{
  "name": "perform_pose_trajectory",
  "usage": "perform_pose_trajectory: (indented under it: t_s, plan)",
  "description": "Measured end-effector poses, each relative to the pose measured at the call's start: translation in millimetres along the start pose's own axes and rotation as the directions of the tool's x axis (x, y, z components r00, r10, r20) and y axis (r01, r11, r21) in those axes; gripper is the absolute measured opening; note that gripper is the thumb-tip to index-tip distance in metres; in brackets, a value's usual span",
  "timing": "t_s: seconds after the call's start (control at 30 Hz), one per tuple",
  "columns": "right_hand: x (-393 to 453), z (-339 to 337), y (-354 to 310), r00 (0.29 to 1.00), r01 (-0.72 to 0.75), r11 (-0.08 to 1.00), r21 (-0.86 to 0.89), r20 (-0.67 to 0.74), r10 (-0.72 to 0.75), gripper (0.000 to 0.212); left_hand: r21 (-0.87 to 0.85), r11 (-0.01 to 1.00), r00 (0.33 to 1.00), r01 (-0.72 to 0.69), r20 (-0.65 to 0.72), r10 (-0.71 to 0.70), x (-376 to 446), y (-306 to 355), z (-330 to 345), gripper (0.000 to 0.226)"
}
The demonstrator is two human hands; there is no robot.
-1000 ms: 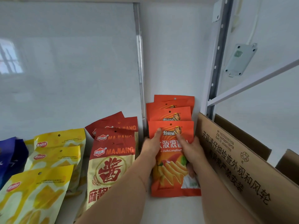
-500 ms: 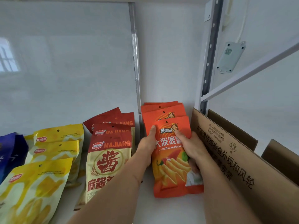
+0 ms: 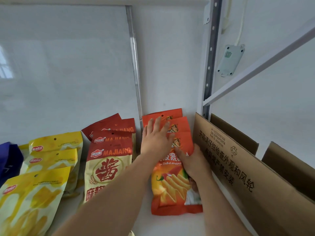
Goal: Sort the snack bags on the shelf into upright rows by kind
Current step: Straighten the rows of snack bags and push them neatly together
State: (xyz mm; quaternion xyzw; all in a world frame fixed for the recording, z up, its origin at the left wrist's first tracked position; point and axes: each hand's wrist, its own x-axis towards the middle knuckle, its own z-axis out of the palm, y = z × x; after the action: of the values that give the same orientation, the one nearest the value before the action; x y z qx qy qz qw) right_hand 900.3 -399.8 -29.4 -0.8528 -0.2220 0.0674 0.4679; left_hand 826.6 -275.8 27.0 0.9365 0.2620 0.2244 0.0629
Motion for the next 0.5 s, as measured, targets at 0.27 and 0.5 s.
perform_pose_trajectory:
  t_s: [0.27, 0.5]
  plan:
    - [-11.0, -4.8, 0.5, 1.0, -0.002, 0.992, -0.123, 0.007, 0.003, 0.095, 0.021, 0.985, 0.939, 0.173, 0.299, -0.171, 16.1, -3.7, 26.9, 0.07]
    - [-34.4, -17.4, 6.6, 0.99, 0.122, 0.954, -0.273, 0.109, -0.095, 0.113, 0.015, 0.974, 0.917, 0.226, 0.335, -0.218, 21.1, -6.0, 38.5, 0.072]
